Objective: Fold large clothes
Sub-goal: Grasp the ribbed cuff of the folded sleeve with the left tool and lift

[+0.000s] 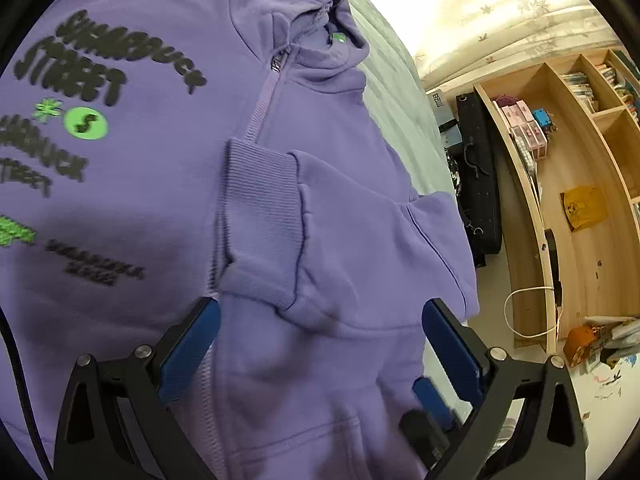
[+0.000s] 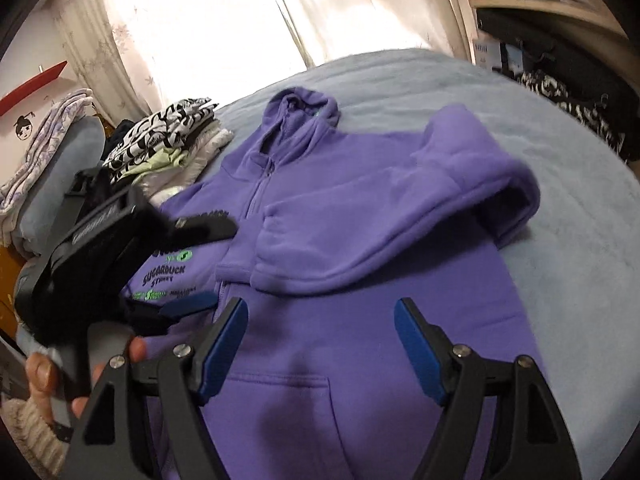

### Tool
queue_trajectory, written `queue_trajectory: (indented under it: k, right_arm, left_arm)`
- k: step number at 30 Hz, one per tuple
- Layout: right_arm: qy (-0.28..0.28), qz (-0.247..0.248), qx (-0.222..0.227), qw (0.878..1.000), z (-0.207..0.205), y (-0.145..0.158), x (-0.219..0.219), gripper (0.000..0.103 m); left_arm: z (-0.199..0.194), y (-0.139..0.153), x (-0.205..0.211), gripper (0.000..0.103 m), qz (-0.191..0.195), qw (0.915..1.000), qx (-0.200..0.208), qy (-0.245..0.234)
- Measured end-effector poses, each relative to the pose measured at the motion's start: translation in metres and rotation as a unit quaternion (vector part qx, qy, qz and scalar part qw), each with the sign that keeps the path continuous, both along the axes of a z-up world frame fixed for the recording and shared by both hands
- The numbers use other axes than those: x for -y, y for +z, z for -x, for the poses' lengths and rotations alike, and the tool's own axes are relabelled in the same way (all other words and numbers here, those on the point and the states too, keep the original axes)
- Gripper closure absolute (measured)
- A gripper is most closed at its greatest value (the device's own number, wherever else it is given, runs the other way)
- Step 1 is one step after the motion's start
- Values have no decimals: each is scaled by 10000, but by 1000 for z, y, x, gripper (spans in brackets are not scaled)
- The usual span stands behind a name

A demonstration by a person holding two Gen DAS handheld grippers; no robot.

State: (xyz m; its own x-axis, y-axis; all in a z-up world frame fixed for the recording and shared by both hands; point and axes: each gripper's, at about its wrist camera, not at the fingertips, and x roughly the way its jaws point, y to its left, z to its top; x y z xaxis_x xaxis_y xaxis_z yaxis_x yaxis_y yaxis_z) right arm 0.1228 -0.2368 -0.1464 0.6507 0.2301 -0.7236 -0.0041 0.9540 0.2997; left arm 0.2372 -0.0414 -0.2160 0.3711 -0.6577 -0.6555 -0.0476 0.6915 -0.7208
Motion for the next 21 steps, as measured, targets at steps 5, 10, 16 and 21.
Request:
queue_trajectory:
  k: [5, 10, 16, 21]
  right_arm:
    - [-104, -250, -466, 9985, -5, -25, 6, 27]
    - [-177, -357, -508, 9979, -2, -37, 9, 27]
    - [-156, -319, -486, 9982, 1, -39, 7, 27]
    - [-142, -221, -496, 9984, 0, -40, 6, 27]
  left_arm:
    - [-11, -4, 7, 3, -153, 9997, 121, 142]
    - [-20, -2, 7, 18, -402, 9983, 323, 254]
    - [-29, 4, 12, 87, -832, 9954, 398, 241]
    - [-14, 57, 23, 88, -1369, 9819, 1306, 113]
